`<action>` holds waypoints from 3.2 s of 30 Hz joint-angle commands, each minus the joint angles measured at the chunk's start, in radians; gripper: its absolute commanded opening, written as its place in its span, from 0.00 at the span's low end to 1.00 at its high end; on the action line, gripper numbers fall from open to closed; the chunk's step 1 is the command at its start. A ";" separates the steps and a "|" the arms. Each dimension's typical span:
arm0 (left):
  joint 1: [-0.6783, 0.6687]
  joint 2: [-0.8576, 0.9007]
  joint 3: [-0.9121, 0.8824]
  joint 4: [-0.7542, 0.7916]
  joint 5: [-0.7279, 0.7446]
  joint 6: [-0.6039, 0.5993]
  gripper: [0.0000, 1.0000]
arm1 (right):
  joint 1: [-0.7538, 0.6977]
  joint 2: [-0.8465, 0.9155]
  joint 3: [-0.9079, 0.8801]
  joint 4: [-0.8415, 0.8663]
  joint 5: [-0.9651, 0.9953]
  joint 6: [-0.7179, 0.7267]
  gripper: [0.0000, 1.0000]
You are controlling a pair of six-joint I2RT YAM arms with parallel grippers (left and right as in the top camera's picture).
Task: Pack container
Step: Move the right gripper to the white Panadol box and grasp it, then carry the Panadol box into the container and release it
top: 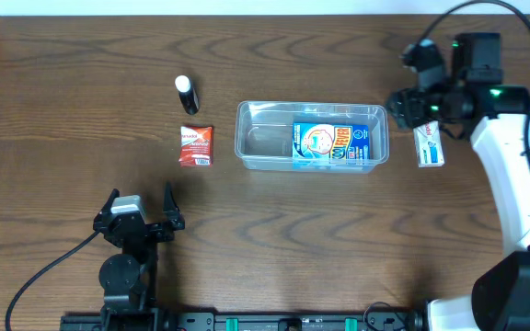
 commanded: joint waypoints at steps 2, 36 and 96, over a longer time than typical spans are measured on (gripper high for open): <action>0.005 0.000 -0.024 -0.030 -0.008 0.010 0.98 | -0.081 0.046 -0.003 -0.047 0.137 -0.001 0.87; 0.005 0.000 -0.024 -0.030 -0.008 0.010 0.98 | -0.154 0.501 -0.008 0.132 0.095 -0.052 0.99; 0.005 0.000 -0.024 -0.030 -0.008 0.010 0.98 | 0.478 0.133 0.013 0.084 0.050 -0.530 0.42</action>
